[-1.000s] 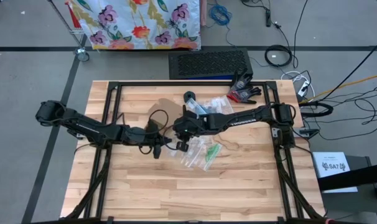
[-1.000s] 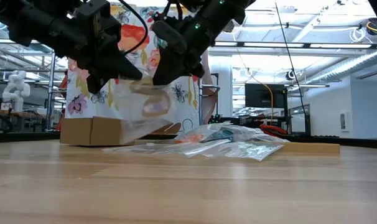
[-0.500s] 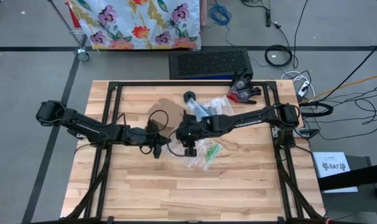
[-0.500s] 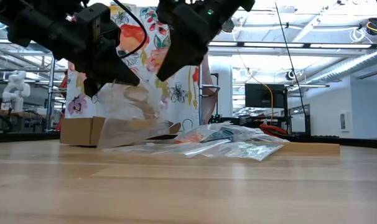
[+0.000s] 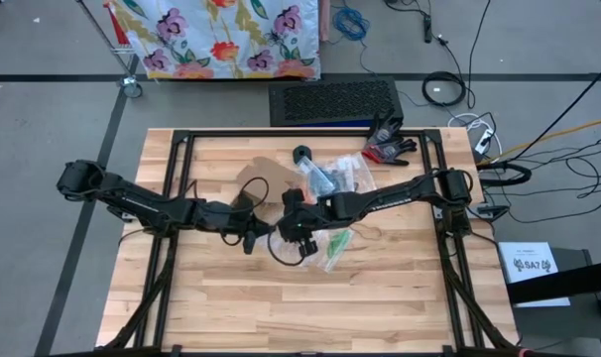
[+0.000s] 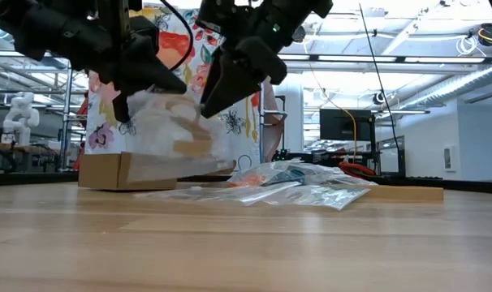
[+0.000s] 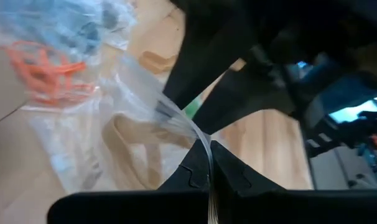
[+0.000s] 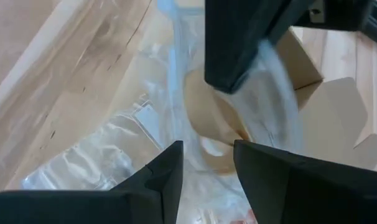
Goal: Sort rubber bands
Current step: Put the brown rubber band into the transparent zip bag
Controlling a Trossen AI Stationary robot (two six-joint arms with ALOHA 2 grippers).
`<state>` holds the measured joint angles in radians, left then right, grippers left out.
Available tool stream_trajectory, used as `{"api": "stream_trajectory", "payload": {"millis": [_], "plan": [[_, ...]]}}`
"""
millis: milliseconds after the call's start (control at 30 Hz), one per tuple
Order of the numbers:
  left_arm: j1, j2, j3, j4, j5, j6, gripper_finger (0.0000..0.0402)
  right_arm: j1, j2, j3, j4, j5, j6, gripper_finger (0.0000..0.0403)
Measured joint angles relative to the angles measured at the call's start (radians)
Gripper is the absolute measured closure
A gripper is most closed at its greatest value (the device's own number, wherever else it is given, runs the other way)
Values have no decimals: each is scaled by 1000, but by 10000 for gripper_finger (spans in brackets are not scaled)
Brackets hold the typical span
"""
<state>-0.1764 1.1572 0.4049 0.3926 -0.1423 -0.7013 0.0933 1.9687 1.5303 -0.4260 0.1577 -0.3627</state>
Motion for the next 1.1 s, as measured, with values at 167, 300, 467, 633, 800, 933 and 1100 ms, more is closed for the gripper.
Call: {"api": "stream_trajectory", "payload": {"millis": [167,300,467,633,800,933,1100], "plan": [[0,0,0,51,17,0,401,0,12,0,-14,-2,-18,273],[0,0,3,49,17,3,401,8,11,0,-37,2,-18,319],[11,0,4,51,12,2,401,15,11,0,-57,14,5,394],[30,0,5,11,0,29,401,8,-19,0,-65,-172,31,401],[55,0,5,-38,-144,67,401,-22,-54,0,-2,-302,100,402],[66,-1,8,57,108,119,401,-28,-62,0,-40,-99,132,403],[72,-3,17,38,-34,118,401,-37,-67,1,-20,-215,182,403]]}}
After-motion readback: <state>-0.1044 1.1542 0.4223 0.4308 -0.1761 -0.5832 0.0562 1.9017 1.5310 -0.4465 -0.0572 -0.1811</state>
